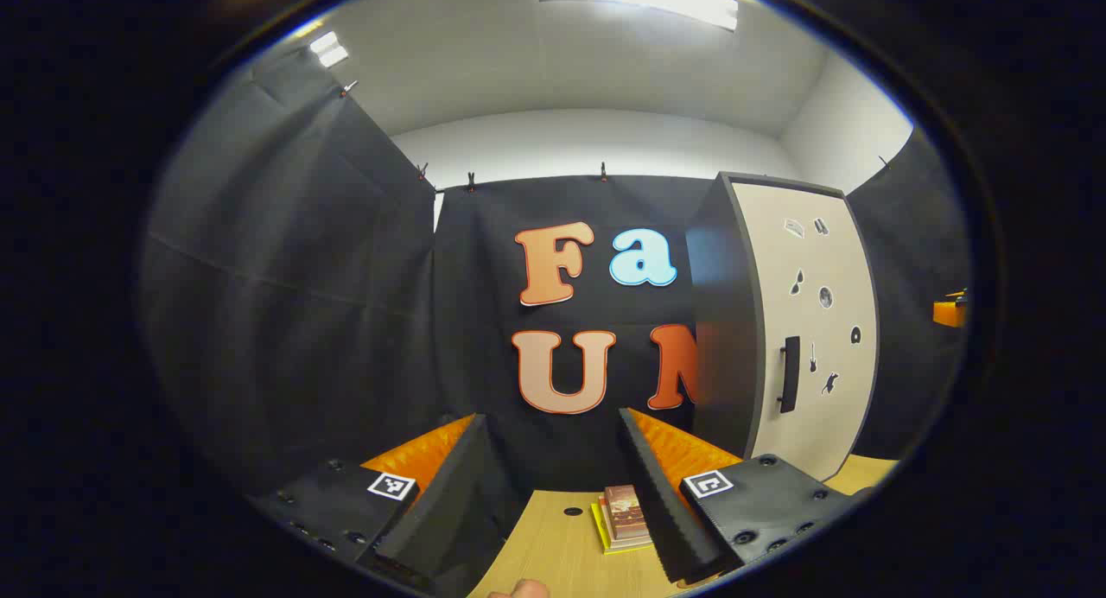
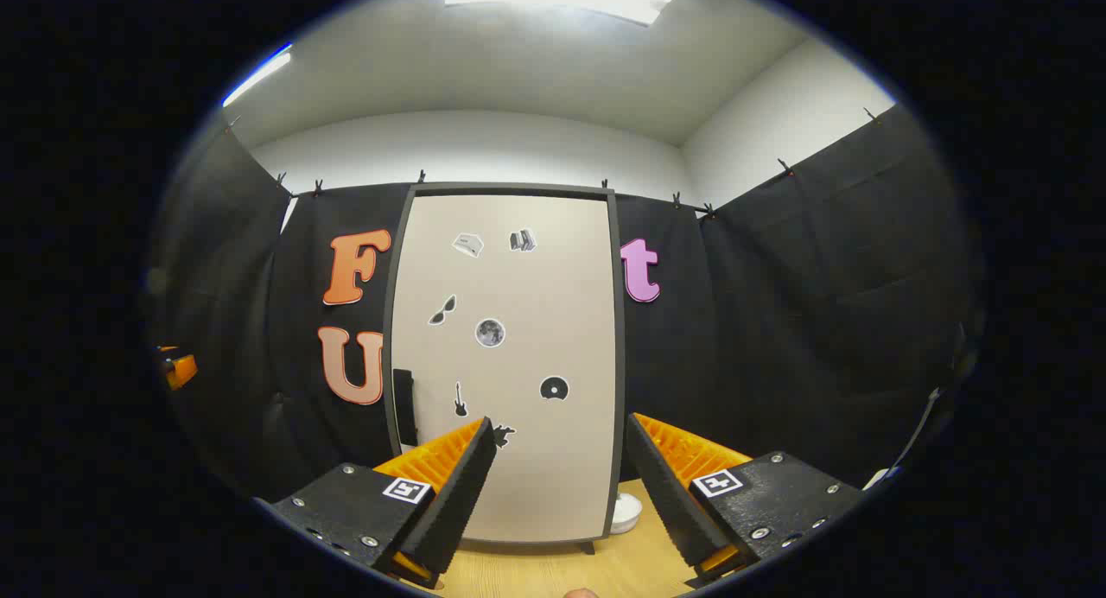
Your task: Open the cabinet door with the right hand, grasp the bottle in the cabinet with the left hand and place it on the coaster, then close the cabinet door with the right hand.
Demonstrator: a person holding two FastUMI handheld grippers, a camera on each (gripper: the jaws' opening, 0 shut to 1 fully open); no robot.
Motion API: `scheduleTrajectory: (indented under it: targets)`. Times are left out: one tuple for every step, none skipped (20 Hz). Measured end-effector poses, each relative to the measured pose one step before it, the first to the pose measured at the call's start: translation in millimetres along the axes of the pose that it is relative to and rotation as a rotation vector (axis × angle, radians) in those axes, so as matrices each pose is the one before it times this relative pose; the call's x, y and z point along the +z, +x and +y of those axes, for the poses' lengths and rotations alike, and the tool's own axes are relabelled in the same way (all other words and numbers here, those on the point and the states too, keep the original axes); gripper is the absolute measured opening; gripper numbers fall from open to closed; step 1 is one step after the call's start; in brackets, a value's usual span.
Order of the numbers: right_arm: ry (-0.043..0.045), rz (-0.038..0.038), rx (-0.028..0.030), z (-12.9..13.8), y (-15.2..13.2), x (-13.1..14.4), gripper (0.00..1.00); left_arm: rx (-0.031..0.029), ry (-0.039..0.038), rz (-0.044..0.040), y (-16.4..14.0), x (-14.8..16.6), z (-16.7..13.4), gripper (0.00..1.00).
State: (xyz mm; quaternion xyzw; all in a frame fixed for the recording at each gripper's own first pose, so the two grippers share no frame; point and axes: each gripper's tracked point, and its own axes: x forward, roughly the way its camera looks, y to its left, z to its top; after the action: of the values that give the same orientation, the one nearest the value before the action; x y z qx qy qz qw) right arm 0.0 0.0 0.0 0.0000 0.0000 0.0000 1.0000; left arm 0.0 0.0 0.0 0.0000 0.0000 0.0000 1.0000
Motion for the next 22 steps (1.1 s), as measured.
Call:
scheduleTrajectory:
  targets:
    - [-0.00057,0.00122,0.00930,2.80,0.16,0.33,0.94,0.00932,0.00944,-0.00724,-6.78,2.60,1.82,0.97]
    - [-0.00403,-0.00286,0.00759,0.47,-0.75,0.98,0.94,0.00163,0.00848,-0.00842,-4.57,4.00,-1.18,0.97]
    - [-0.00832,-0.00195,0.00839,1.64,-0.31,0.43,0.94,-0.00719,0.00218,-0.00650,-4.51,2.61,-3.04,0.97]
    - [-0.00811,-0.00087,0.00224,0.34,0.30,-0.95,0.94,-0.00694,0.00066,0.00018,-3.85,2.07,-2.04,0.96]
    - [-0.00347,-0.00084,-0.00417,-1.71,-0.38,0.09,0.94,-0.00263,-0.01508,0.00613,-2.79,-0.38,-0.40,0.97]
    - [0.00195,-0.00030,-0.00432,-0.80,-0.56,-0.65,0.94,0.00293,-0.01098,0.00496,-2.28,-0.11,0.73,0.96]
    - [0.00543,0.00354,0.00433,2.20,-0.19,-1.47,0.94,0.01122,-0.00086,0.00328,-4.21,-0.26,2.45,0.96]
    - [0.00521,0.00663,0.01096,3.05,-2.17,-1.75,0.94,0.01180,0.00582,0.00107,-2.81,0.23,3.91,0.97]
    - [0.00345,0.00639,0.00882,2.83,-2.19,-1.85,0.94,0.00785,0.01496,0.00148,-2.93,-1.21,3.57,0.97]
    - [-0.00137,0.00414,0.00375,1.04,-2.21,0.30,0.94,0.00389,-0.00222,0.00238,-2.61,0.47,1.83,0.94]
    - [-0.00416,-0.00184,-0.00358,-0.36,-1.41,1.13,0.94,0.00166,-0.00622,0.00123,-2.16,-0.01,2.57,0.99]
    - [-0.00125,-0.00456,-0.00598,-0.20,0.09,3.07,0.95,0.00264,-0.00244,0.00045,-0.73,0.73,2.19,0.96]
    - [0.00293,-0.00245,-0.00427,0.89,0.13,1.98,0.94,0.00623,0.00325,-0.00488,-1.22,1.85,5.32,0.96]
    - [0.00600,0.00006,-0.00008,3.81,1.47,1.22,0.95,0.00948,0.00608,-0.00803,0.26,2.22,4.35,0.97]
    - [0.00356,0.00201,0.00298,3.69,0.47,0.01,0.94,0.00762,0.00569,-0.00800,-0.40,1.21,3.14,0.97]
    - [0.00021,0.00320,0.00348,3.42,2.03,-0.51,0.94,0.00287,0.00099,-0.00505,-0.14,1.89,1.01,0.97]
    - [-0.00185,0.00398,0.00059,2.94,2.69,-1.43,0.94,-0.00002,-0.00521,-0.00327,-0.03,0.68,-1.96,0.97]
    - [-0.00240,0.00583,0.00293,3.27,2.55,-1.67,0.94,-0.00307,0.00093,-0.00689,2.44,1.50,-0.34,0.96]
    - [-0.00184,0.00751,0.00361,4.33,3.67,-3.00,0.94,0.00266,0.00289,-0.00935,1.60,2.47,0.15,0.97]
    - [0.00132,0.00679,0.00320,3.97,2.80,-1.84,0.94,0.00166,-0.00419,-0.00854,1.59,2.01,-1.59,0.96]
    - [0.00481,0.00576,0.00478,4.13,3.36,-2.73,0.94,-0.00163,-0.00963,-0.00223,0.30,0.30,-4.25,0.97]
    - [0.00728,0.00609,0.00587,4.65,3.15,-2.25,0.94,-0.00944,-0.01433,0.00041,0.12,-0.36,-6.56,0.97]
